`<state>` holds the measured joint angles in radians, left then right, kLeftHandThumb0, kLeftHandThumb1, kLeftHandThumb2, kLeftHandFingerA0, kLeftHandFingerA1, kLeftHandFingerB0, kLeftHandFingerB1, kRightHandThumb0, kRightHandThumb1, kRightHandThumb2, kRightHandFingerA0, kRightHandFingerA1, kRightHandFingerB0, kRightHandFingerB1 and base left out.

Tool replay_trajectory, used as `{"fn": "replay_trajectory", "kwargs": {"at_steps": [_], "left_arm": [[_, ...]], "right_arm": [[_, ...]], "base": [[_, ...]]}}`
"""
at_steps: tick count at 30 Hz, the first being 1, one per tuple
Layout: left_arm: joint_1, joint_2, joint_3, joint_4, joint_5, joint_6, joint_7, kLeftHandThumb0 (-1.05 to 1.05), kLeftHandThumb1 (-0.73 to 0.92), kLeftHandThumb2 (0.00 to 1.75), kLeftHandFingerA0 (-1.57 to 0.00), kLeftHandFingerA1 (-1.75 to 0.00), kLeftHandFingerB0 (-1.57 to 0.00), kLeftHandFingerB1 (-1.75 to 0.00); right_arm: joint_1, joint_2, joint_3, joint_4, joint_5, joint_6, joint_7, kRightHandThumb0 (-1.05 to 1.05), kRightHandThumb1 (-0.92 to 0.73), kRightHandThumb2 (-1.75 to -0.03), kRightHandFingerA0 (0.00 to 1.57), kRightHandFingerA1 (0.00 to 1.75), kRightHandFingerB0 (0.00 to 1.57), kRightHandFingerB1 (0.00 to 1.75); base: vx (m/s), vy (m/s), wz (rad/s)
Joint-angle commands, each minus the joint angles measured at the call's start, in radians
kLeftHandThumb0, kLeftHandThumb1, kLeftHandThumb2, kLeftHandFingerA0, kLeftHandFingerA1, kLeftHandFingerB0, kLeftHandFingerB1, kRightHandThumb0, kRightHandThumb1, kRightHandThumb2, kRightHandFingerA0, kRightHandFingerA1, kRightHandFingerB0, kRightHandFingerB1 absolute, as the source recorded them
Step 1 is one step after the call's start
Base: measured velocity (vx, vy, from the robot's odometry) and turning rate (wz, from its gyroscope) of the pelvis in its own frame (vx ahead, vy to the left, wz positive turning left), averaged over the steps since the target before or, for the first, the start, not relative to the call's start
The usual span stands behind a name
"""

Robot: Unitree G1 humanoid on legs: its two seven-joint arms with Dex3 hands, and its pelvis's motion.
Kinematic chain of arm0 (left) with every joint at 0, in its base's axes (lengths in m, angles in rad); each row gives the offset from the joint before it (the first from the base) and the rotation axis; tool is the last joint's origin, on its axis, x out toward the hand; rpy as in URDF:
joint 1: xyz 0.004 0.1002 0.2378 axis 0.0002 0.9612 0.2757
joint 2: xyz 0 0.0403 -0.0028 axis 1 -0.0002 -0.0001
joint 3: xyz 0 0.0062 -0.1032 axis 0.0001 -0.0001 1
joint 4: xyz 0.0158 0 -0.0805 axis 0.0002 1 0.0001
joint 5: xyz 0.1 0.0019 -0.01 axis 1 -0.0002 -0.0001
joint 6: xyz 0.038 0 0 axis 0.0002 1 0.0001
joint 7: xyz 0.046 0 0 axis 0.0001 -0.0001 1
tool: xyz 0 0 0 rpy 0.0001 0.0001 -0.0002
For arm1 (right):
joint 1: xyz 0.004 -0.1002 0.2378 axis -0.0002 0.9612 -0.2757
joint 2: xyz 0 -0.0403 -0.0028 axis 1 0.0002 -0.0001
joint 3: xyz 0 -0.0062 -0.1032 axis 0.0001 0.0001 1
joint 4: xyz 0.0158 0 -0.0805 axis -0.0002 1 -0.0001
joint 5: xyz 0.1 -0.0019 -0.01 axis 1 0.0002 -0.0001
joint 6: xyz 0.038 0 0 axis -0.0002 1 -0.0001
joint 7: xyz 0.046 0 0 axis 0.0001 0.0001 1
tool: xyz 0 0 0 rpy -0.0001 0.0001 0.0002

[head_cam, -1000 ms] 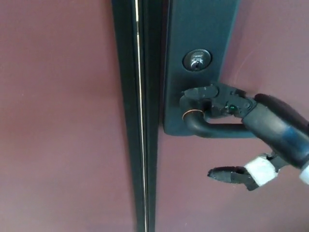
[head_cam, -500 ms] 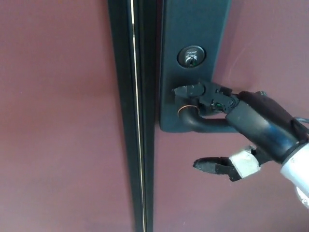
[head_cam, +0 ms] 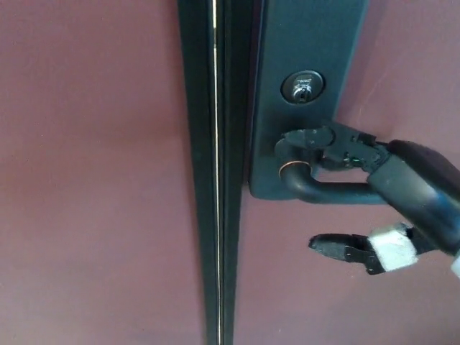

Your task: The robot walks towards the door handle and put its right hand on it and twist the handle

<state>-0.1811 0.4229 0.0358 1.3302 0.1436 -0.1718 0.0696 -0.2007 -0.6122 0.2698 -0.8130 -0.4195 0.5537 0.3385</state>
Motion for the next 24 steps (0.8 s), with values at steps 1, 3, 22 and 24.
{"fn": "replay_trajectory", "kwargs": {"at_steps": [1,3,22,24], "left_arm": [[0.009,0.01,-0.006,-0.001,0.017,0.005,0.01,-0.3,0.53,0.56,-0.56,-0.44,-0.43,-0.38],[0.008,0.011,-0.005,-0.001,0.015,0.006,0.008,-0.3,0.53,0.56,-0.55,-0.44,-0.43,-0.38],[0.004,0.013,-0.009,0.0,0.016,0.01,0.004,-0.3,0.53,0.56,-0.56,-0.44,-0.43,-0.38],[0.004,0.013,-0.01,0.0,0.018,0.01,0.009,-0.3,0.53,0.56,-0.56,-0.44,-0.43,-0.38]], "right_arm": [[0.027,-0.013,-0.091,-0.092,-0.021,0.047,0.051,-0.62,-0.51,-0.55,0.18,0.32,0.21,0.29],[0.043,-0.012,-0.14,-0.132,-0.007,0.043,0.056,-0.62,-0.51,-0.56,0.19,0.33,0.21,0.3],[0.089,-0.01,-0.122,-0.025,-0.045,-0.009,0.075,-0.31,-0.28,-0.88,0.06,0.5,0.06,0.48],[0.083,-0.011,-0.099,-0.004,-0.057,-0.003,0.081,-0.31,-0.28,-0.88,0.06,0.5,0.06,0.48]], "base": [[0.0,0.0,0.0],[0.0,0.0,0.0],[0.0,0.0,0.0],[0.0,0.0,0.0]]}}
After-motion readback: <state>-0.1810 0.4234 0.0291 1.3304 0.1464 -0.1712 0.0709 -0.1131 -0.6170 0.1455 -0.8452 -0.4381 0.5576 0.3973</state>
